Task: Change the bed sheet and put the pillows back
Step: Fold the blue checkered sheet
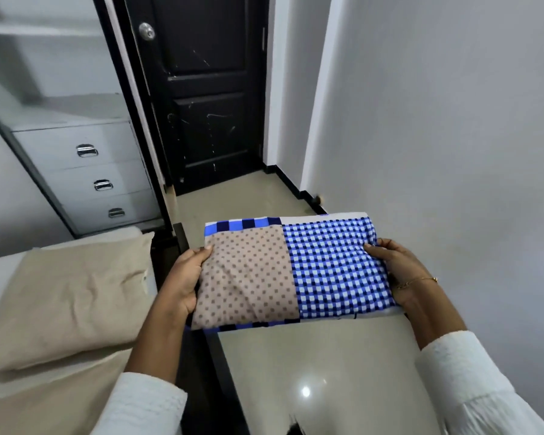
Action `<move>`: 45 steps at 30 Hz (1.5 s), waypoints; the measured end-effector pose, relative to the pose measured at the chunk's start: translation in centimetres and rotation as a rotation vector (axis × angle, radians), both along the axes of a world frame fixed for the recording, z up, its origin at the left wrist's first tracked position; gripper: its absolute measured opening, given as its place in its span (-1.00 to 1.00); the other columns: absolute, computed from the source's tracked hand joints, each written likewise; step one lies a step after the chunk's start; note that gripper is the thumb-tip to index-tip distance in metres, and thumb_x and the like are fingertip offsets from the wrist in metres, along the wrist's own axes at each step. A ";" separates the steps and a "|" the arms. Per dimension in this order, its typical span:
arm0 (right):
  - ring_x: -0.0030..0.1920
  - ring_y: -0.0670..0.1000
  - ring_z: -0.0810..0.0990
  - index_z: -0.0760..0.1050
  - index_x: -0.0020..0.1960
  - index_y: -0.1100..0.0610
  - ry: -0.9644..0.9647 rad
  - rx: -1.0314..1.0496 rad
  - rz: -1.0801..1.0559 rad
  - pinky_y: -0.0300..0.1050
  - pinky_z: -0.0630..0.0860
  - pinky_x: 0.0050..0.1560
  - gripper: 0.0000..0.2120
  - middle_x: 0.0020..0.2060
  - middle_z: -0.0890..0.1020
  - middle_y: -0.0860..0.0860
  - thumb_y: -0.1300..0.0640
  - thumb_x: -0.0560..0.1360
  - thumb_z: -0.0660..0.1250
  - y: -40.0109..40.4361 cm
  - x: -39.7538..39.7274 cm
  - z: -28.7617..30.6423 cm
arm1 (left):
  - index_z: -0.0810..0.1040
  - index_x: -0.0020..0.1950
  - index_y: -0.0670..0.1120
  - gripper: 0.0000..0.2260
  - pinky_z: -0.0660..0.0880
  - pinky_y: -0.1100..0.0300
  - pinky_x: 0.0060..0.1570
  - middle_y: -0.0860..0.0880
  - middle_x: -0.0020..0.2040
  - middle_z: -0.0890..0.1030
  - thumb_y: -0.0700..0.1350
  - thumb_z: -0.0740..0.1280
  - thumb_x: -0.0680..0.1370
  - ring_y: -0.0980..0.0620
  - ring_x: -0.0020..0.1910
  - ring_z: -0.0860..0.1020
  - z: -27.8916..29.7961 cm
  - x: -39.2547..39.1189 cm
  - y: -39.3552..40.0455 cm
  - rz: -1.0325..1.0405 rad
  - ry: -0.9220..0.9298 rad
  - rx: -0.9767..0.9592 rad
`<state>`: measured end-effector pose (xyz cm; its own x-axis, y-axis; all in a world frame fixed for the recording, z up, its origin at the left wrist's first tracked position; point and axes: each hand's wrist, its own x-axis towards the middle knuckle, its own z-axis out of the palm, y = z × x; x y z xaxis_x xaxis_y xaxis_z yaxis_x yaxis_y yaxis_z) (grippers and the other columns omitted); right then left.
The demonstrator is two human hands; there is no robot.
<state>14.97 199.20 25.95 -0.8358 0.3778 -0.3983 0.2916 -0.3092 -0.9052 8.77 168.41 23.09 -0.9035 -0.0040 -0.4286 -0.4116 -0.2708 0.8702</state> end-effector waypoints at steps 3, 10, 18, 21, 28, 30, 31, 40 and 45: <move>-0.40 0.01 0.65 0.43 -0.22 0.10 0.017 -0.026 0.103 -0.11 0.61 -0.38 -0.85 -0.35 0.67 0.05 0.26 0.45 0.37 1.4 -7.8 -0.5 | 0.47 0.14 -0.19 -0.78 0.46 0.10 -0.25 -0.14 -0.08 0.59 -0.08 0.23 0.59 -0.03 -0.16 0.56 -0.3 -5.3 0.5 0.075 0.020 -0.020; -0.33 0.04 0.65 0.46 -0.19 0.13 0.018 -0.032 0.432 -0.02 0.63 -0.24 -0.89 -0.24 0.65 0.11 0.26 0.45 0.37 1.1 -28.5 -0.1 | 0.44 -0.15 -0.12 -0.85 0.43 0.11 -0.30 -0.10 -0.19 0.57 -0.10 0.23 0.59 0.01 -0.25 0.54 0.5 -16.3 0.6 0.399 0.034 -0.061; -0.22 0.10 0.68 0.53 0.03 0.20 0.000 -0.078 0.709 -0.06 0.60 -0.35 -0.86 -0.16 0.68 0.17 0.24 0.48 0.32 -6.8 -48.8 1.0 | 0.53 -0.20 -0.10 -0.88 0.47 0.17 -0.15 -0.07 -0.19 0.59 -0.16 0.33 0.53 0.02 -0.21 0.53 4.1 -27.2 -3.0 0.815 0.132 -0.192; -0.09 0.14 0.65 0.53 0.06 0.20 0.009 -0.089 0.774 -0.04 0.60 -0.31 -0.85 -0.05 0.64 0.21 0.24 0.49 0.30 -11.7 -55.9 1.7 | 0.56 -0.17 -0.13 -0.89 0.49 0.15 -0.20 -0.09 -0.23 0.60 -0.17 0.29 0.53 -0.02 -0.25 0.56 5.6 -32.4 -6.5 0.861 0.089 -0.232; -0.31 0.09 0.66 0.54 -0.04 0.23 0.031 -0.153 0.900 -0.07 0.58 -0.42 -0.92 -0.22 0.67 0.17 0.25 0.50 0.29 -25.3 -71.7 6.1 | 0.61 -0.02 -0.23 -0.81 0.50 0.06 -0.13 -0.18 -0.11 0.63 -0.18 0.26 0.50 -0.14 -0.11 0.59 10.1 -47.1 -18.5 0.955 0.040 -0.436; -0.22 0.11 0.66 0.54 0.04 0.26 0.041 -0.184 0.922 -0.07 0.59 -0.40 -0.85 -0.10 0.65 0.20 0.25 0.50 0.30 -29.0 -75.8 7.4 | 0.59 -0.07 -0.23 -0.83 0.48 0.08 -0.16 -0.20 -0.12 0.61 -0.19 0.24 0.51 -0.14 -0.16 0.56 11.7 -51.0 -21.7 0.983 0.031 -0.494; -0.20 0.11 0.66 0.54 0.07 0.27 0.047 -0.194 0.934 -0.08 0.59 -0.39 -0.83 -0.09 0.65 0.20 0.26 0.50 0.29 -30.6 -77.4 8.1 | 0.57 -0.11 -0.22 -0.85 0.45 0.11 -0.24 -0.18 -0.19 0.58 -0.20 0.23 0.53 -0.12 -0.23 0.53 12.4 -52.3 -23.0 0.979 0.025 -0.515; -0.46 -0.04 0.63 0.52 -0.19 0.22 0.313 -0.237 1.091 -0.18 0.59 -0.43 -0.88 -0.47 0.65 0.04 0.35 0.49 0.26 -46.9 -91.3 14.4 | 0.49 0.14 -0.29 -0.78 0.40 0.16 -0.19 -0.14 -0.04 0.55 -0.23 0.17 0.58 -0.03 -0.13 0.48 16.3 -67.1 -38.5 1.107 0.034 -0.598; -0.44 -0.04 0.62 0.56 -0.16 0.23 0.439 -0.239 0.997 -0.13 0.60 -0.36 -0.90 -0.32 0.65 0.10 0.37 0.45 0.30 -55.3 -98.0 18.2 | 0.51 0.07 -0.26 -0.80 0.38 0.17 -0.20 -0.16 0.01 0.54 -0.24 0.15 0.55 0.01 -0.21 0.44 18.4 -75.1 -46.3 1.178 0.067 -0.574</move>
<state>-83.02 143.89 44.14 -0.8086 -0.5875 0.0332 0.1756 -0.2948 -0.9393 -66.35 122.08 41.46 -0.2521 -0.9660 -0.0565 -0.1352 -0.0226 0.9906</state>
